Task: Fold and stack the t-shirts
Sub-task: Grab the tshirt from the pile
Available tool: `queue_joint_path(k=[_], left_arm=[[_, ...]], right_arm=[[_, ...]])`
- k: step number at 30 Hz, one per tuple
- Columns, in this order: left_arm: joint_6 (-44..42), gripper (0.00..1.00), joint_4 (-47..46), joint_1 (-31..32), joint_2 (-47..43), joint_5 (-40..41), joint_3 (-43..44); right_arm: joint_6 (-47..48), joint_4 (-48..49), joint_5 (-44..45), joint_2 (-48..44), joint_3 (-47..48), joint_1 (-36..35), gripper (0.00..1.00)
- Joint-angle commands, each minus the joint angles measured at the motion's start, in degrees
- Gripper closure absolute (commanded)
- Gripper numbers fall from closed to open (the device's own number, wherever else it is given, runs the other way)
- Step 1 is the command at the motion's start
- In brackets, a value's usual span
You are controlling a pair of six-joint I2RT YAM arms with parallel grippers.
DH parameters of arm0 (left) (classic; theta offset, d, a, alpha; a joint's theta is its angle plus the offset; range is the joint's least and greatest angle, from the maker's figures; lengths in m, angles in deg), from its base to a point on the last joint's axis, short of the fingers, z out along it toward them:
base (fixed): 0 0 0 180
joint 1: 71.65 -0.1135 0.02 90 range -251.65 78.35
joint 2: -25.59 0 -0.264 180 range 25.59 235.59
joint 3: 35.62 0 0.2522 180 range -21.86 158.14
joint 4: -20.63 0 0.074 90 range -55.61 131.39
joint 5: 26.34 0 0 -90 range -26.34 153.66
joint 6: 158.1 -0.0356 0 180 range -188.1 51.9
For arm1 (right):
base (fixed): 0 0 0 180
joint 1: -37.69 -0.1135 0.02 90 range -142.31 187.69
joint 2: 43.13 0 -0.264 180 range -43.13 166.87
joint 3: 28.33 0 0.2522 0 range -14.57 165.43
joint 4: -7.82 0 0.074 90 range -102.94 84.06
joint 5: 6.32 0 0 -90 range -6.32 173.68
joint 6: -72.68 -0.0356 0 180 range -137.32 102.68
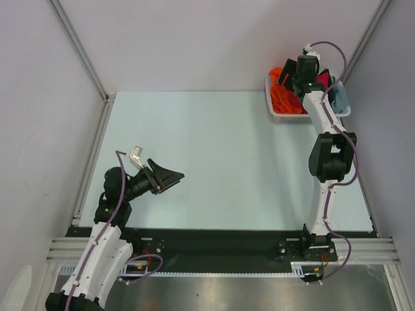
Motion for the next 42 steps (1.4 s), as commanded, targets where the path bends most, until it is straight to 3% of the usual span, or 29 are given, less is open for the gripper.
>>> queue_joint_path(k=[1, 2, 3, 5, 8, 11, 12, 14, 15, 17, 18, 27, 28, 31, 37, 42], left_arm=[[-3.4, 0.26, -0.5, -0.6, 1.8, 0.8, 5.0], [-3.2, 0.26, -0.7, -0.6, 2.4, 0.9, 5.2], [-2.8, 0.26, -0.8, -0.6, 2.6, 1.4, 5.3], [-2.3, 0.26, -1.2, -0.6, 3.4, 2.0, 5.2], [-1.2, 0.26, -2.3, -0.6, 4.1, 2.2, 4.2], [0.5, 0.26, -4.5, -0.6, 4.4, 2.6, 2.8], [0.9, 0.27, -4.7, -0.6, 4.6, 2.6, 2.5], [1.0, 0.27, -4.5, -0.6, 4.9, 2.5, 2.5], [1.0, 0.27, -4.5, -0.6, 4.9, 2.4, 2.5], [1.1, 0.29, -4.5, -0.6, 5.5, 2.0, 2.5], [1.3, 0.3, -4.5, -0.6, 5.6, 1.9, 2.6], [0.8, 0.34, -3.4, -0.6, 4.1, 0.1, 3.3], [0.7, 0.29, -3.1, -0.6, 3.5, 0.0, 3.2], [-0.7, 0.18, -0.4, -0.6, 1.1, -0.7, 4.0], [-5.4, 0.18, 8.6, -0.7, -2.6, -0.6, 8.4], [-10.6, 0.18, 17.0, -0.7, -3.5, -0.2, 14.5]], right_arm=[[7.5, -0.1, 1.5, 5.8, 7.6, -1.1, 0.22], [8.6, 0.0, 1.4, 7.1, 8.5, -1.4, 0.2], [9.5, 0.2, 1.1, 7.8, 9.2, -1.7, 0.0], [13.0, 0.9, -0.9, 10.2, 10.6, -2.1, 0.0], [13.8, -1.4, 4.1, 14.1, 14.2, -3.2, 0.01], [13.5, -1.9, 7.7, 16.4, 15.7, -3.4, 0.24], [13.5, -1.5, 9.7, 16.4, 15.8, -3.6, 0.49], [14.1, -0.5, 11.3, 16.6, 16.5, -3.8, 0.62], [14.0, 0.1, 11.0, 17.2, 18.5, -3.7, 0.77], [13.8, -2.0, 11.5, 18.3, 22.6, -3.7, 0.95], [13.2, -2.6, 13.6, 18.4, 27.5, -3.8, 1.0], [18.3, 14.0, 18.3, 2.5, 32.5, -7.6, 1.0], [18.3, 14.1, 18.2, -0.7, 32.7, -8.4, 1.0], [17.3, 12.9, 18.1, -7.0, 31.4, -11.1, 1.0], [19.7, 10.5, 21.2, -20.0, 19.6, -19.5, 1.0], [15.1, 0.2, 22.5, -32.5, 9.9, -29.3, 1.0]])
